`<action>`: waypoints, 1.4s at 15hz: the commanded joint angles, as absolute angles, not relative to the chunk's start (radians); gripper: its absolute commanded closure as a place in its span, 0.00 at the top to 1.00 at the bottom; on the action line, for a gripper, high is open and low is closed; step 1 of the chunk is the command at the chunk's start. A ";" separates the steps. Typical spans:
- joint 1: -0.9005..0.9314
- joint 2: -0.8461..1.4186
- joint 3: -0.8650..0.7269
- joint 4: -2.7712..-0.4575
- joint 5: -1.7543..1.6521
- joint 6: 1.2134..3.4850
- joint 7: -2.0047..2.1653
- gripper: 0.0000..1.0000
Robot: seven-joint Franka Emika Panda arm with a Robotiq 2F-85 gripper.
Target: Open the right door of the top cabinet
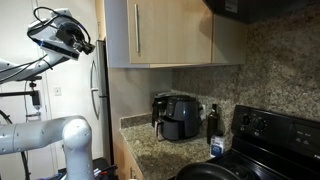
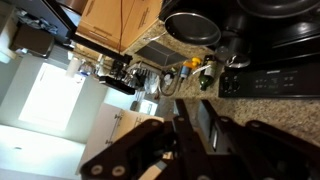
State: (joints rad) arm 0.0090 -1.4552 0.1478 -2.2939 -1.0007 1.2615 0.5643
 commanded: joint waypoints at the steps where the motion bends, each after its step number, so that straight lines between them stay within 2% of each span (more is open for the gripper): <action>1: 0.061 -1.430 0.153 -2.260 -0.898 1.227 0.472 0.53; 2: 0.068 -1.430 0.154 -2.263 -0.883 1.230 0.437 0.59; 3: 0.037 -1.454 0.156 -2.288 -0.917 1.256 0.493 0.42; 4: 0.048 -1.454 0.155 -2.288 -0.908 1.257 0.474 0.73; 5: 0.067 -1.448 0.146 -2.269 -0.872 1.238 0.442 0.81; 6: 0.059 -1.345 0.244 -2.252 -0.740 1.243 0.518 0.87; 7: 0.070 -1.335 0.256 -2.225 -0.673 1.254 0.498 0.95; 8: 0.073 -1.310 0.288 -2.208 -0.603 1.271 0.497 0.98; 11: 0.029 -1.216 0.398 -2.111 -0.468 1.408 0.550 1.00; 14: -0.139 -1.100 0.459 -1.980 -0.493 1.555 0.729 1.00; 15: -0.194 -1.060 0.470 -1.919 -0.501 1.559 0.766 1.00; 16: -0.097 -1.169 0.454 -2.049 -0.496 1.557 0.712 1.00; 18: -0.178 -1.097 0.470 -1.968 -0.506 1.566 0.749 1.00; 21: -0.203 -1.037 0.460 -1.949 -0.516 1.563 0.734 1.00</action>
